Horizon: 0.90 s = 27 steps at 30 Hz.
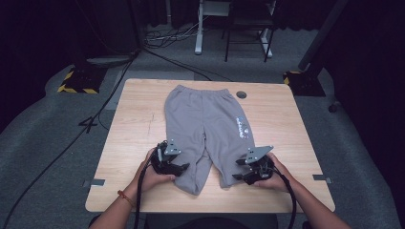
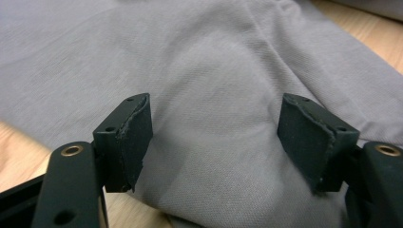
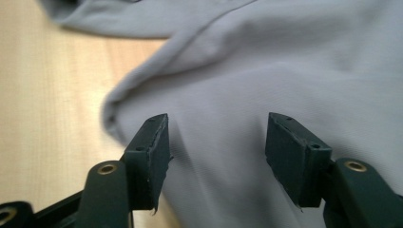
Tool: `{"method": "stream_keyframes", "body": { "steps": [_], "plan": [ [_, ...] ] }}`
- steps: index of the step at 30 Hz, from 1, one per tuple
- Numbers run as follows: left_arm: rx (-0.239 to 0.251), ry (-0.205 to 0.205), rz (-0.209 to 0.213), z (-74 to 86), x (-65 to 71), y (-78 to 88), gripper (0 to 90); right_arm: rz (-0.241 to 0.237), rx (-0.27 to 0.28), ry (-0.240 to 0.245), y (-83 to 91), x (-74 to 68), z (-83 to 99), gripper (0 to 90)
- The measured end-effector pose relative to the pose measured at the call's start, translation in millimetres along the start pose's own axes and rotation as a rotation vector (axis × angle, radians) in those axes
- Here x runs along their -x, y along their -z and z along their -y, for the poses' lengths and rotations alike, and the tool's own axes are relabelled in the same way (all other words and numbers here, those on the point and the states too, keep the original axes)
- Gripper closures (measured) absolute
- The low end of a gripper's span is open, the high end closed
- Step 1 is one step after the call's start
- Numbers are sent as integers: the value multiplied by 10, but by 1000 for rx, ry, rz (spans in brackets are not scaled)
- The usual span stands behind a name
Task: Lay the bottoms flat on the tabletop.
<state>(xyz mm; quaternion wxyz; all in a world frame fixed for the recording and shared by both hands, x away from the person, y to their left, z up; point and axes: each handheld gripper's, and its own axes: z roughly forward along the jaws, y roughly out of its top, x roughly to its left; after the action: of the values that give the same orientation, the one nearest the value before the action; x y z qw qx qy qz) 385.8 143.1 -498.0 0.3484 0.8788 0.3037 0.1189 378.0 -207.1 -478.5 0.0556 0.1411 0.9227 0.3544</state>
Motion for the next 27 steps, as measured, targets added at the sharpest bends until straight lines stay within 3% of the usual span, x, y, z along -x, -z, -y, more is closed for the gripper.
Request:
{"method": "stream_keyframes", "body": {
  "steps": [2, 7, 8, 14, 17, 22, 25, 27],
  "plan": [
    [-10, 6, -18, 18, -45, 29, 276, -19, -16, 26, -45, -8, 11, 378],
    [17, 87, -72, 101, -239, 61, 249, -19, -31, 42, -88, -17, 38, 391],
    [25, 108, -72, 112, -266, 52, 224, -14, -29, 39, -90, -17, 38, 421],
    [29, 109, -76, 107, -271, 39, 213, 35, -30, 60, -60, -22, 25, 769],
    [29, 105, -74, 106, -274, 39, 213, 52, -27, 84, -26, -47, -3, 821],
    [28, 104, -70, 103, -276, 36, 213, 68, 76, 70, 177, -12, -169, 824],
    [25, 104, -68, 101, -276, 37, 212, 104, 148, 37, 308, 123, -368, 824],
    [25, 100, -69, 101, -278, 38, 213, 133, 167, 27, 359, 264, -527, 825]
  ]
}}
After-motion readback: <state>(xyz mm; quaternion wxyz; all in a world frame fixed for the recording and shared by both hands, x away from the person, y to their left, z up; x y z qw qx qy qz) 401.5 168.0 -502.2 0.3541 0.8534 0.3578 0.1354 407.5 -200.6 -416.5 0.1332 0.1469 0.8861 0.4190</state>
